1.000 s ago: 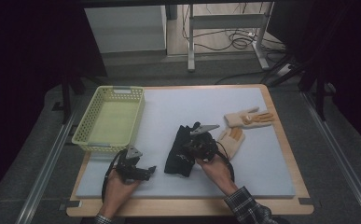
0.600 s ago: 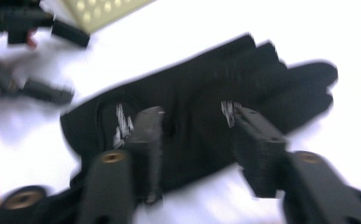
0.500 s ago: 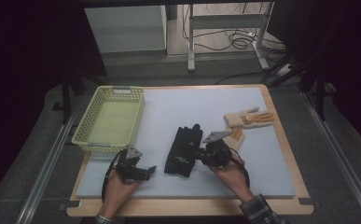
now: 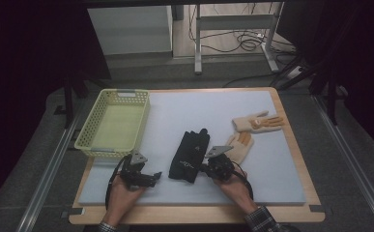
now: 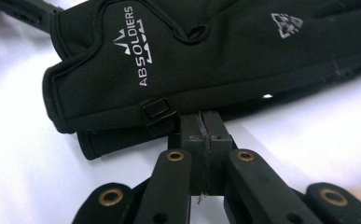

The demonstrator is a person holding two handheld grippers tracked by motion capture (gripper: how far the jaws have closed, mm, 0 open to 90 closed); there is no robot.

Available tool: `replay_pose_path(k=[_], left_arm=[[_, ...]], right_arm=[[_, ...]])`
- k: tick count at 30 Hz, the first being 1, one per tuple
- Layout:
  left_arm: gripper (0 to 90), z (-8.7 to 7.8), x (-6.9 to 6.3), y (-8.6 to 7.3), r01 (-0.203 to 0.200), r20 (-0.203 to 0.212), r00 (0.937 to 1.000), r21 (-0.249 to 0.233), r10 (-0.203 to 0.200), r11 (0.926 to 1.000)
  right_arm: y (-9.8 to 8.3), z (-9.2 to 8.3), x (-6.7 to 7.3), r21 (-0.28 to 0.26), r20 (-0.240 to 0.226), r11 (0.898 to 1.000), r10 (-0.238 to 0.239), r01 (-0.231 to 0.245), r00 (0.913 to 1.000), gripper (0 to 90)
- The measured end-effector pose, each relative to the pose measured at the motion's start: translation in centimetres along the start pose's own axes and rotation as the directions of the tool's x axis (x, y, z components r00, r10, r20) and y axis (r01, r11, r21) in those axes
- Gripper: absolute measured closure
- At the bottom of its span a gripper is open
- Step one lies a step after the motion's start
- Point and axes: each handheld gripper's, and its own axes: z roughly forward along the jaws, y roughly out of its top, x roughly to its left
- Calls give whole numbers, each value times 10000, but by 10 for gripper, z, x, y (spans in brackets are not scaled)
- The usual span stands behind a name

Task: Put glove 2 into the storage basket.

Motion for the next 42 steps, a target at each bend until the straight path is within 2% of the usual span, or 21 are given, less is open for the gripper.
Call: replay_pose_path(k=[6, 11, 19, 26, 29, 36, 42], left_arm=[[83, 0, 0, 0, 33, 3, 10000, 3, -33, 10000], [85, -1, 0, 0, 31, 10, 10000, 24, -31, 10000], [84, -1, -1, -1, 36, 13, 10000, 31, -36, 10000], [84, -1, -1, -1, 19, 15, 10000, 33, -19, 10000], [83, -1, -1, -1, 21, 26, 10000, 27, -21, 10000], [66, -1, -1, -1, 10, -43, 10000, 43, -10, 10000], [67, 0, -1, 0, 54, -7, 10000, 85, -54, 9999]], right_arm=[[13, 15, 5, -35, 124, 9998, -178, 179, 9998, 878], [25, 28, 6, -53, 228, 10000, -66, 67, 9997, 878], [36, 41, 8, -135, 279, 9999, -1, 5, 9996, 873], [45, 51, 14, -184, 283, 9996, -206, 211, 9994, 855], [45, 48, 14, -103, 190, 9997, -233, 235, 9995, 797], [40, 24, 13, -218, 174, 9990, -399, 402, 9991, 681], [30, -1, 3, -405, 509, 9987, -280, 300, 9983, 602]])
